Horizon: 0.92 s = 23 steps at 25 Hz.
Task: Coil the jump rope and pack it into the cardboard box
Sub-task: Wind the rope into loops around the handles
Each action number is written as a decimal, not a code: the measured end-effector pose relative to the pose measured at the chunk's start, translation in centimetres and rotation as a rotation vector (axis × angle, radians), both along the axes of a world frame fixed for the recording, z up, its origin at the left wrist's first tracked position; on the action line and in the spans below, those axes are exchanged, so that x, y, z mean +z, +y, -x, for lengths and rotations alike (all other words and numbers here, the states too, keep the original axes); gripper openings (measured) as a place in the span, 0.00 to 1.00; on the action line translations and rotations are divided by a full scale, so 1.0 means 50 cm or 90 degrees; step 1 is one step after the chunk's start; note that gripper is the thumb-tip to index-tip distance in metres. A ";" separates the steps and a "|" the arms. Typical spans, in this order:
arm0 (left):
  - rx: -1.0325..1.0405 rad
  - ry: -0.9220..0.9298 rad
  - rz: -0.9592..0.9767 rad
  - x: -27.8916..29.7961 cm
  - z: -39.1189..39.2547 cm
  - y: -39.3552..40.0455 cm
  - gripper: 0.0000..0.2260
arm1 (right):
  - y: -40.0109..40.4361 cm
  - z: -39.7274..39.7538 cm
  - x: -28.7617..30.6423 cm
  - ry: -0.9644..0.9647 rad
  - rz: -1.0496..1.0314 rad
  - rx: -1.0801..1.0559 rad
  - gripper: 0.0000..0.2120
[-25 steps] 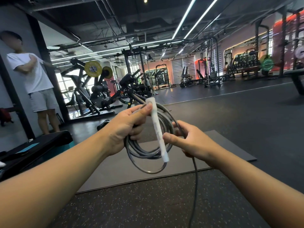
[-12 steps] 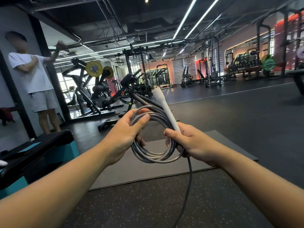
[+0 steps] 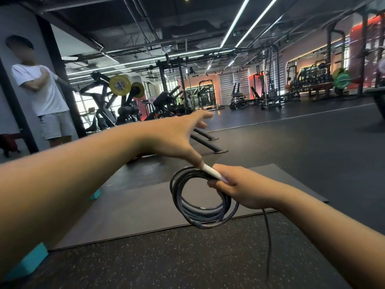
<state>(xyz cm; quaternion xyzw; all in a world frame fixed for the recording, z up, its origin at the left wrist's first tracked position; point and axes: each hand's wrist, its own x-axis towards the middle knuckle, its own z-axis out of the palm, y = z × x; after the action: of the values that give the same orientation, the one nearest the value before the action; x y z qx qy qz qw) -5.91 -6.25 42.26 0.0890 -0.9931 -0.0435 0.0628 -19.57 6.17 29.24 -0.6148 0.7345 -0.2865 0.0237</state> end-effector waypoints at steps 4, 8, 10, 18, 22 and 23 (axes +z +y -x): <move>0.076 -0.232 0.147 -0.017 0.056 0.050 0.45 | -0.002 -0.015 0.019 0.121 -0.048 -0.033 0.11; 0.075 -0.306 0.191 -0.074 0.079 0.024 0.17 | 0.000 -0.012 0.028 0.140 -0.050 -0.003 0.04; 0.049 -0.286 0.117 -0.099 0.076 -0.001 0.07 | 0.000 -0.004 0.020 0.144 -0.052 -0.007 0.04; 0.017 -0.169 -0.101 -0.105 0.027 -0.026 0.18 | 0.045 0.033 0.027 -0.144 0.075 0.042 0.14; 0.008 -0.039 -0.279 -0.117 -0.002 -0.039 0.17 | 0.068 0.062 0.028 -0.358 0.132 0.040 0.27; 0.002 0.016 -0.369 -0.129 -0.005 -0.038 0.16 | 0.070 0.066 0.024 -0.385 0.156 0.028 0.29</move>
<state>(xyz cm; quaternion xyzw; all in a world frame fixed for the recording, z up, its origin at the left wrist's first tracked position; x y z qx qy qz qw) -5.66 -8.15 35.82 0.1044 -0.9382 -0.3264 0.0474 -22.88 9.66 30.46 -0.5155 0.6409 -0.5418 0.1729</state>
